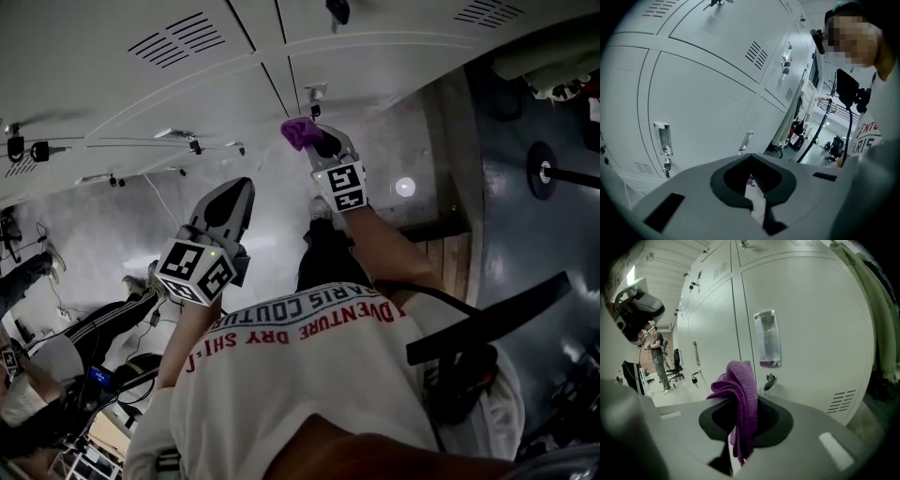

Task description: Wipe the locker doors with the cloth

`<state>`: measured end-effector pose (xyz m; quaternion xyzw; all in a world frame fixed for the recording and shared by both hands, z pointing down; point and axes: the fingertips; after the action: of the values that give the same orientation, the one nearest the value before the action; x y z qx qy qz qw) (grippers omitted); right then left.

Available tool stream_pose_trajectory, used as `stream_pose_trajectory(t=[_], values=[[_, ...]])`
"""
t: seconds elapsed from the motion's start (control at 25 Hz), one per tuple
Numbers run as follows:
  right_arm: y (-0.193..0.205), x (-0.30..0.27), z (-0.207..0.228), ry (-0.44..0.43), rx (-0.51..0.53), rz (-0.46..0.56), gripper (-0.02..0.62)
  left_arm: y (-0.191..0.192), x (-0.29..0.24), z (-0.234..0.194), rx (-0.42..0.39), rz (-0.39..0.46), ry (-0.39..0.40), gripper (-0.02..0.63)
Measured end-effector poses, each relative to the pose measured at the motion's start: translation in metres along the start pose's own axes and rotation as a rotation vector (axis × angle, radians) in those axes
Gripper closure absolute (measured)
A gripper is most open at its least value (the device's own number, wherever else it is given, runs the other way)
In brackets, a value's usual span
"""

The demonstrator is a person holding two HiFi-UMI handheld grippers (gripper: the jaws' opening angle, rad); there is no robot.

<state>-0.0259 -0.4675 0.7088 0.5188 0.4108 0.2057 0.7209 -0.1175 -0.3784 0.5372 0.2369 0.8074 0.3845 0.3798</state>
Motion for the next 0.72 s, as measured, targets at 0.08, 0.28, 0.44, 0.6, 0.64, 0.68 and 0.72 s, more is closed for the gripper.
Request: stream_pose_trajectory(t=[0.08, 0.28, 0.44, 0.6, 0.64, 0.68, 0.72], values=[[0.01, -0.012, -0.002, 0.004, -0.015, -0.019, 0.545, 0.005, 0.002, -0.005, 0.018, -0.002, -0.01, 0.607], [0.018, -0.041, 0.001, 0.025, -0.035, -0.038, 0.545, 0.015, 0.008, -0.013, 0.035, -0.003, -0.031, 0.606], [0.029, -0.053, 0.017, 0.074, -0.069, -0.059, 0.545, 0.025, 0.012, -0.018, 0.045, -0.018, -0.043, 0.606], [0.028, -0.06, 0.024, 0.087, -0.073, -0.053, 0.545, 0.029, 0.012, -0.019, 0.054, -0.021, -0.046, 0.607], [0.028, -0.06, 0.025, 0.086, -0.071, -0.053, 0.544, 0.029, 0.012, -0.018, 0.053, -0.022, -0.045, 0.607], [0.028, -0.06, 0.025, 0.085, -0.068, -0.053, 0.544, 0.029, 0.012, -0.017, 0.052, -0.023, -0.044, 0.606], [0.028, -0.06, 0.026, 0.085, -0.063, -0.054, 0.543, 0.029, 0.012, -0.017, 0.052, -0.023, -0.044, 0.606]])
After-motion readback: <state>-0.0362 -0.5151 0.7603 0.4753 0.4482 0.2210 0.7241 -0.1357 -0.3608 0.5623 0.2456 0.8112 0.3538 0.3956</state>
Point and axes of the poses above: the fingertips, and each gripper's own axes: x backward along the fingers, z to its right, y out of its underside, and after that the axes turned 2 degrees about y, right-handed
